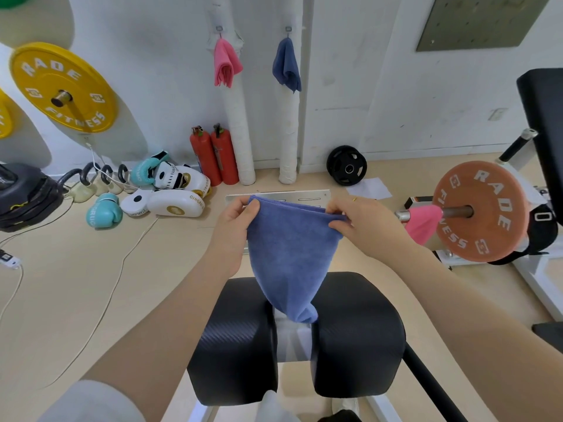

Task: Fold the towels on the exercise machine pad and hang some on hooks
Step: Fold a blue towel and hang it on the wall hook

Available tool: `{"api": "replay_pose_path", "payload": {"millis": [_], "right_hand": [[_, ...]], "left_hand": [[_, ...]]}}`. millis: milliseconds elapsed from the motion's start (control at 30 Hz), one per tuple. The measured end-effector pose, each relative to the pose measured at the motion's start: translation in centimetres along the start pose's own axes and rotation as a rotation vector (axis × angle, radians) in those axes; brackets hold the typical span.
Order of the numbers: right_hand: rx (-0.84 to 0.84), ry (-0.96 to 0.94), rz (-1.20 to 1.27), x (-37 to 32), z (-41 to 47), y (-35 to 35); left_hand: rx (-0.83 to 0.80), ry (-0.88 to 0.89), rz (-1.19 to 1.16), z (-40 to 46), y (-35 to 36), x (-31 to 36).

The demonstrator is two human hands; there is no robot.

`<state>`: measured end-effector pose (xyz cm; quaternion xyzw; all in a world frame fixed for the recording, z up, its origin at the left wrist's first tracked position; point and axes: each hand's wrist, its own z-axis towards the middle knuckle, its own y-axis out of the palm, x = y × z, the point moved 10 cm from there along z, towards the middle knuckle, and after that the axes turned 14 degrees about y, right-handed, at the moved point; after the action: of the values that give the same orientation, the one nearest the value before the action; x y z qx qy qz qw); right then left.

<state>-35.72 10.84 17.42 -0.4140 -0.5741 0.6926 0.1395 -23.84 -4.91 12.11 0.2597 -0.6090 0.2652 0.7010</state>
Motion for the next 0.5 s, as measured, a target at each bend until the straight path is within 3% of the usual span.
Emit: {"api": "replay_pose_path", "payload": {"millis": [100,233,333,433,500], "right_hand": [[0.079,-0.106,-0.309,-0.2,-0.1,1.0],[0.018,-0.062,-0.248,0.3,0.0,1.9],[-0.083,0.091,0.171,1.9,0.5,1.5],[-0.437,0.184,0.849,2.1,-0.4,2.6],[-0.55,0.197,1.173,2.0,-0.8,2.6]], "left_hand": [[-0.032,0.031,0.009,-0.2,0.8,0.5],[-0.051,0.046,-0.043,-0.2,1.2,0.8],[-0.004,0.028,-0.14,0.2,0.7,0.9],[-0.036,0.022,-0.169,0.4,0.9,1.1],[-0.075,0.024,-0.185,0.2,1.6,1.4]]}}
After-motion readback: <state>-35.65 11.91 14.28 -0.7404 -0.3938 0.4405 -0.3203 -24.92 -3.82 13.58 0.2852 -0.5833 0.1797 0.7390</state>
